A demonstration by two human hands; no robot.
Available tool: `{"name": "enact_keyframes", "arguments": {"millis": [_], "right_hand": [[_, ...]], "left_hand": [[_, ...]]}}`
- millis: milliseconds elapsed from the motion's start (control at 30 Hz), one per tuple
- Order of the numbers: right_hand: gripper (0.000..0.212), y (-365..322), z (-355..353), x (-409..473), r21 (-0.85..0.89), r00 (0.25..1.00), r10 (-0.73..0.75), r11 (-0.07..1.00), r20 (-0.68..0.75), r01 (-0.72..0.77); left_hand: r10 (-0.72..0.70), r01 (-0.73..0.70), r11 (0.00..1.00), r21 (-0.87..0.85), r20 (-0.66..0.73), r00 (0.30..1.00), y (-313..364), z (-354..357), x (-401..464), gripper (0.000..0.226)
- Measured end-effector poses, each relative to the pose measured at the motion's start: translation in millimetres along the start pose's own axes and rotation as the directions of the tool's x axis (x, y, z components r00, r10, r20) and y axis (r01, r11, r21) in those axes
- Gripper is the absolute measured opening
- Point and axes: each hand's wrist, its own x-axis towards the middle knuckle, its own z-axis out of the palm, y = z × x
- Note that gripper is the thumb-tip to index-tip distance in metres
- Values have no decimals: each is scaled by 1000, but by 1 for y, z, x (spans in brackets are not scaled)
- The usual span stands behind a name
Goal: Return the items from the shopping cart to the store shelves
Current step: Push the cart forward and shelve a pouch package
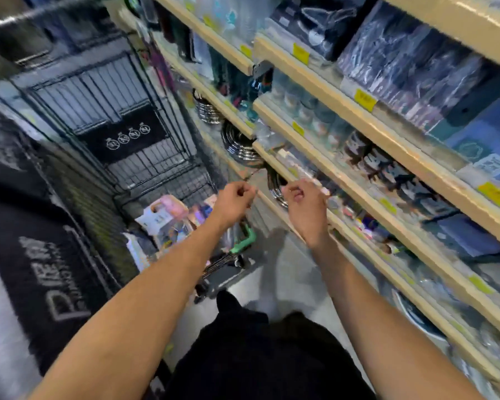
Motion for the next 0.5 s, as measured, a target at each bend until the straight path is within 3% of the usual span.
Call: {"name": "enact_keyframes", "arguments": {"millis": [100,167,200,367,500], "right_hand": [[15,-4,55,-11,-170,896,58,985,440,20],[17,-2,92,-19,-274,740,92,953,666,129],[18,-3,111,-26,-332,662,120,921,740,204],[31,5,149,-47,-526,511,302,761,805,379],[39,15,156,-51,-568,435,379,661,817,491]], "left_hand": [[-287,278,955,106,86,954,-78,-49,-39,22],[-437,412,891,192,110,893,-122,-79,-69,12],[-484,451,862,232,113,868,-144,-92,-85,20],[-615,459,745,485,233,753,-179,-98,-141,43],[-575,410,677,612,92,813,-192,-82,-164,35]]}}
